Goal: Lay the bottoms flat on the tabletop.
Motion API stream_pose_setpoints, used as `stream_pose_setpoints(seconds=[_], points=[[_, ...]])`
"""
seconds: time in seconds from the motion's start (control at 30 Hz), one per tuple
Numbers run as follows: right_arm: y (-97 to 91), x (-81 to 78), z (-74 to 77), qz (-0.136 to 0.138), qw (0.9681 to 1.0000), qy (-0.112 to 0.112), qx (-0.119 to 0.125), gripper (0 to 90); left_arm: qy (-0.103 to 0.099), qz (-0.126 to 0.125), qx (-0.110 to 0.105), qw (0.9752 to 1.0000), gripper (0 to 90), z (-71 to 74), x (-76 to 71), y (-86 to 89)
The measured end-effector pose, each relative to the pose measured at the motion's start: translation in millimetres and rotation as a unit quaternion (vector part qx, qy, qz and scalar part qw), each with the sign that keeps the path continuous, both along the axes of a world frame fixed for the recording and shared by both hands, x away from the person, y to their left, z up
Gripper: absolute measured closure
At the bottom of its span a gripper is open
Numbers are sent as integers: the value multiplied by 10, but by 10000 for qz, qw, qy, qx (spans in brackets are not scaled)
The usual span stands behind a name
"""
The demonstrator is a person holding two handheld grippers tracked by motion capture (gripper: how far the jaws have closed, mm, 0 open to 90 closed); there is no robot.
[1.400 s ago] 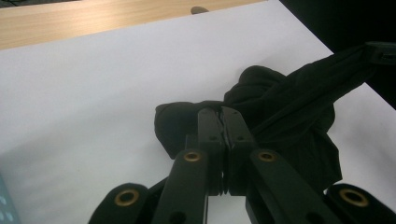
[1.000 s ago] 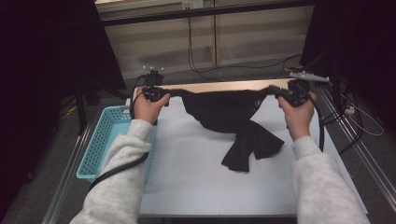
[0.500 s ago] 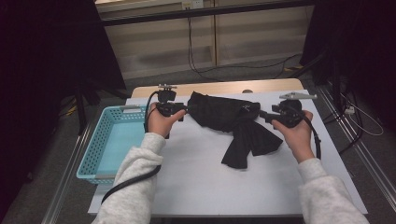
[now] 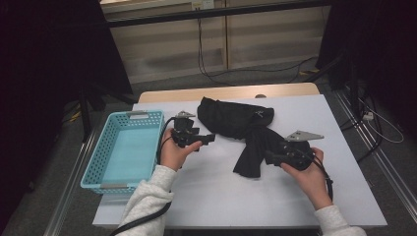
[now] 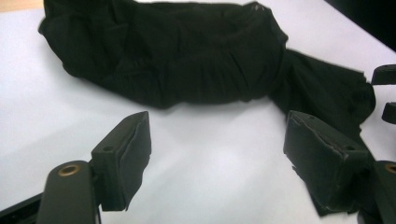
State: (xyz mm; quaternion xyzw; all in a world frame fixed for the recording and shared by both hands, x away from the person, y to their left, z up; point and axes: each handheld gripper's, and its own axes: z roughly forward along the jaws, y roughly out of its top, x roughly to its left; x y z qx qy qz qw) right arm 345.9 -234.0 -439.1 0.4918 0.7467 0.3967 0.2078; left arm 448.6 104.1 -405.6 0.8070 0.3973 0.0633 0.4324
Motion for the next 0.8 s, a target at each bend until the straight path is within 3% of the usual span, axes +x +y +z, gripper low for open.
stream_pose_setpoints(seconds=[0.23, 0.37, 0.43, 0.47, 0.5, 0.57, 0.6, 0.7, 0.8], points=[[317, -51, -127, 560, 9975, 424, 108, 476, -91, -189, 167, 9996, 222, -112, -151, 27], [468, -67, -109, 734, 9965, 357, 197, 459, -93, -128, 85, 9998, 223, -183, -191, 82], [543, -59, -149, 787, 9958, 466, -19, 435, -86, -125, 59, 9999, 224, -220, -214, 99], [590, -46, -204, 793, 9951, 520, -264, 436, -89, -151, 68, 9998, 225, -236, -225, 106], [616, -46, -245, 756, 9954, 430, -395, 475, -89, -139, 54, 9998, 226, -252, -237, 102], [624, -56, -260, 731, 9957, 179, -536, 741, -72, -190, 92, 9998, 230, -267, -241, 100], [614, -45, -257, 783, 9957, 267, -406, 830, -84, -180, 82, 9998, 231, -266, -241, 105], [557, -37, -222, 834, 9957, 271, -307, 884, -115, -176, 52, 9998, 235, -257, -239, 121], [410, -35, -45, 722, 9974, 59, 26, 886, -93, -217, 59, 9997, 237, -267, -240, 116]])
